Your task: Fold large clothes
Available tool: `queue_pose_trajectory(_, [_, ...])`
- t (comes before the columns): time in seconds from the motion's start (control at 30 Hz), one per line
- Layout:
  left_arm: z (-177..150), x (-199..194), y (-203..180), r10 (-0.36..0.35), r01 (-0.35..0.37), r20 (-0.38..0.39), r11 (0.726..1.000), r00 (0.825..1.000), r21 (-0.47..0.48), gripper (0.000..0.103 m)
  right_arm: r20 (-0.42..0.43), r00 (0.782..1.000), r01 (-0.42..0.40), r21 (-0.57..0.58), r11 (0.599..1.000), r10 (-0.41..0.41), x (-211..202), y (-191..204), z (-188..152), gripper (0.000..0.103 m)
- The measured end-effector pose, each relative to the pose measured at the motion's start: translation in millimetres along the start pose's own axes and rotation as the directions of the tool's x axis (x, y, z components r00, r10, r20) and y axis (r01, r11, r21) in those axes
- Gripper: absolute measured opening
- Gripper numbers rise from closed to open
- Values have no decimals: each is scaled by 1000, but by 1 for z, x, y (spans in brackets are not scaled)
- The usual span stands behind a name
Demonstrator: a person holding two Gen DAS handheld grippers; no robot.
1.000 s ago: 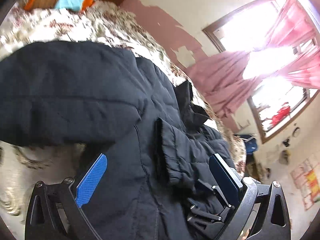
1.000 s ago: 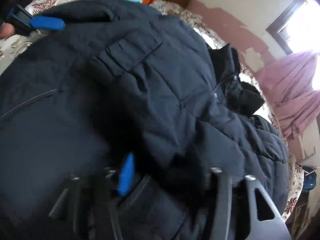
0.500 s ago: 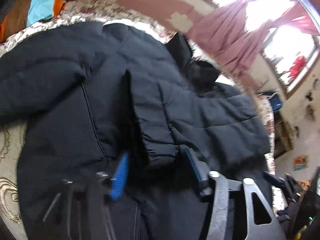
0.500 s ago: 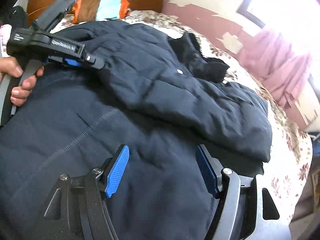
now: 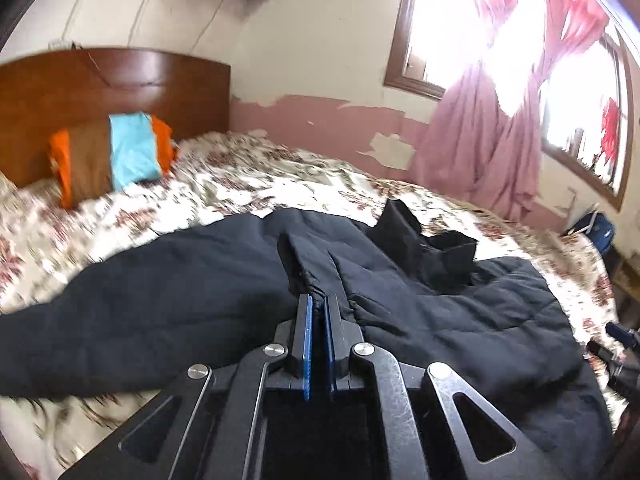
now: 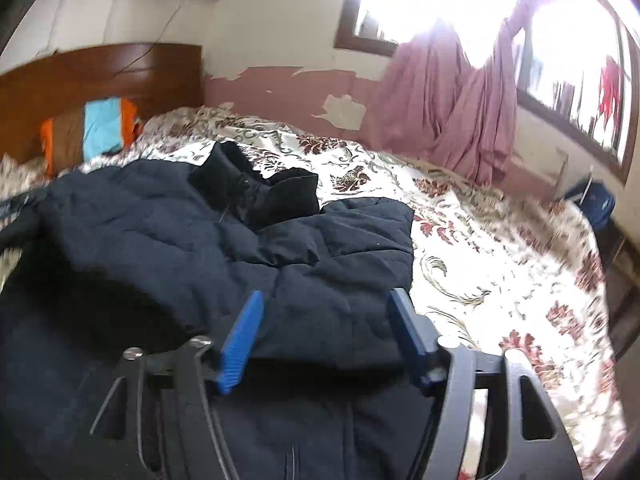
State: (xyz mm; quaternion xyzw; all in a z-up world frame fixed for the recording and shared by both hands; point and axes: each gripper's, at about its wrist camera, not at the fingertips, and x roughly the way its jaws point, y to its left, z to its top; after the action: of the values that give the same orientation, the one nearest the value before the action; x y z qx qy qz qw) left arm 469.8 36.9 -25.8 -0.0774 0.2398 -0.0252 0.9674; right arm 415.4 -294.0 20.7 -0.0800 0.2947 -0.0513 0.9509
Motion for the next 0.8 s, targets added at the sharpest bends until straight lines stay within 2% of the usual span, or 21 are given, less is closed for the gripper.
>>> queue_pose_trajectory(0.03, [1,3,-1,24,-24,-1,1000,1000,14,6,-17,1000,-3,4,1000,3,9,-2,1,47])
queue_pose_trajectory(0.07, [0,9,0,54,-53,-13,998,998,37,6,-40,999,-3,0,1000,3,20,1,2,40])
queue_pose_trajectory(0.1, [-3,19,0,79,-76,-51,995,996,67,6,-62,998,-6,-10,1000,6,31,4,3,36])
queue_pose_trajectory(0.23, [-14,38,3,116,-99,-158,989,981,111,6,-176,984,-49,-71,996,36,73,27,-2,36])
queue_pose_trajectory(0.3, [-18,41,0,141,-115,-178,982,974,147,7,-282,959,-71,-109,991,38,95,37,-15,36])
queue_pose_trajectory(0.33, [-21,43,0,144,-114,-190,981,971,157,7,-305,952,-66,-121,990,26,102,40,-19,36])
queue_pose_trajectory(0.43, [-26,45,2,130,-102,-209,985,969,141,10,-309,951,-42,-153,987,-8,108,50,-28,36])
queue_pose_trajectory(0.5, [-25,42,11,80,-66,-208,995,975,73,13,-292,956,-22,-178,984,-31,105,57,-32,36])
queue_pose_trajectory(0.6, [-25,37,29,41,-51,-203,998,978,-45,32,-269,962,-1,-198,980,-53,102,64,-36,36])
queue_pose_trajectory(0.67, [-26,33,39,-8,-17,-203,992,979,-122,35,-253,965,14,-214,977,-69,94,70,-38,38])
queue_pose_trajectory(0.73, [-28,26,49,-46,4,-197,978,979,-208,51,-244,967,21,-230,973,-79,92,72,-37,41])
queue_pose_trajectory(0.77, [-29,21,53,-82,34,-176,965,981,-261,56,-239,968,20,-237,971,-79,89,74,-37,47])
queue_pose_trajectory(0.8, [-29,16,56,-104,54,-157,955,982,-293,66,-236,969,14,-240,971,-72,89,71,-33,56])
